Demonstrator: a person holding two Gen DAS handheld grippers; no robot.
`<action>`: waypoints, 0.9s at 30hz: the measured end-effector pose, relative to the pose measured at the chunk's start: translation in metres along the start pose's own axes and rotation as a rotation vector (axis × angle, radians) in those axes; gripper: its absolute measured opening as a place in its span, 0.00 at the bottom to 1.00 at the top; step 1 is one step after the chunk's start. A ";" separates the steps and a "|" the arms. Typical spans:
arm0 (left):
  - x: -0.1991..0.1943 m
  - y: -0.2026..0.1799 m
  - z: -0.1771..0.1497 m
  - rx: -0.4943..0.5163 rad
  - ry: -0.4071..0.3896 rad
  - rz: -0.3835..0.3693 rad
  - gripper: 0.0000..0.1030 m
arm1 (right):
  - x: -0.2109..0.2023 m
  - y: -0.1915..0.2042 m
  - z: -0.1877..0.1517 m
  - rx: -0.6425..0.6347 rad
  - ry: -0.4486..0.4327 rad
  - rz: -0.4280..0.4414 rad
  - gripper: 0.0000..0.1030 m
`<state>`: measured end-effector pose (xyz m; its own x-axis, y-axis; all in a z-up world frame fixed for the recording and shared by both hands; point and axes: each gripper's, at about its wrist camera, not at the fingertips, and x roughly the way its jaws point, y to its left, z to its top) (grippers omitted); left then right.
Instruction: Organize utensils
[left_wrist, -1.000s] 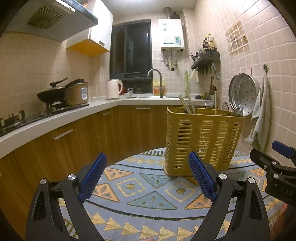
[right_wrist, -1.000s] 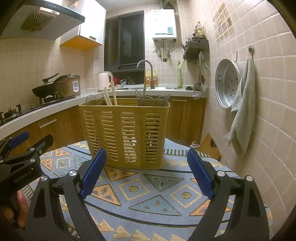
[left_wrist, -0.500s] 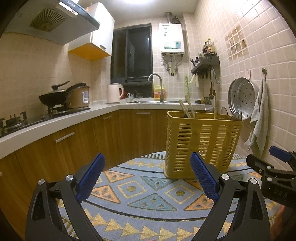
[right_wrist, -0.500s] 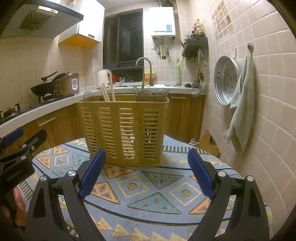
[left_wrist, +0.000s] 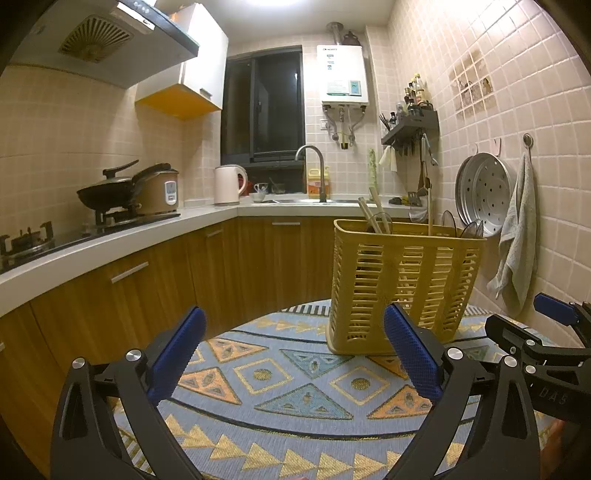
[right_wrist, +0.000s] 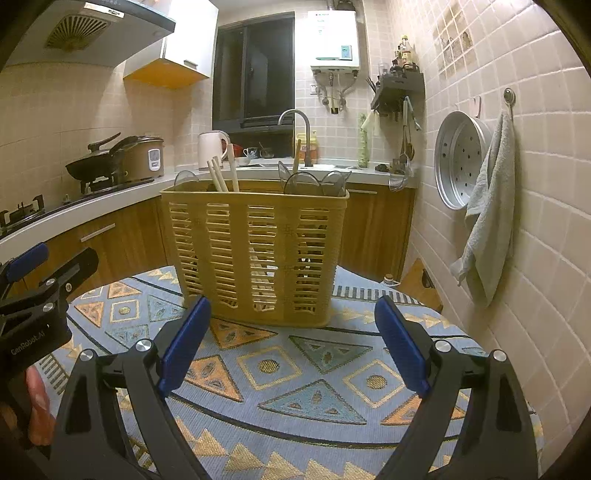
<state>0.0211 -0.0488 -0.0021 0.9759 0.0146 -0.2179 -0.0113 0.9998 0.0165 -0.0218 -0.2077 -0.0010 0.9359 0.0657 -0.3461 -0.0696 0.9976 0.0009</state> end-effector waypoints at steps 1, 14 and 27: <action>0.000 0.000 0.000 0.001 -0.001 0.000 0.91 | 0.000 0.000 0.000 0.000 0.000 -0.001 0.83; 0.001 -0.001 0.000 0.005 0.001 -0.002 0.92 | 0.000 0.001 -0.001 0.001 0.004 -0.001 0.83; 0.001 -0.003 0.001 0.003 0.010 -0.005 0.93 | 0.001 -0.002 -0.001 0.014 0.010 -0.003 0.84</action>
<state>0.0223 -0.0521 -0.0011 0.9738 0.0099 -0.2274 -0.0058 0.9998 0.0184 -0.0208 -0.2098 -0.0027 0.9327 0.0624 -0.3551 -0.0621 0.9980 0.0125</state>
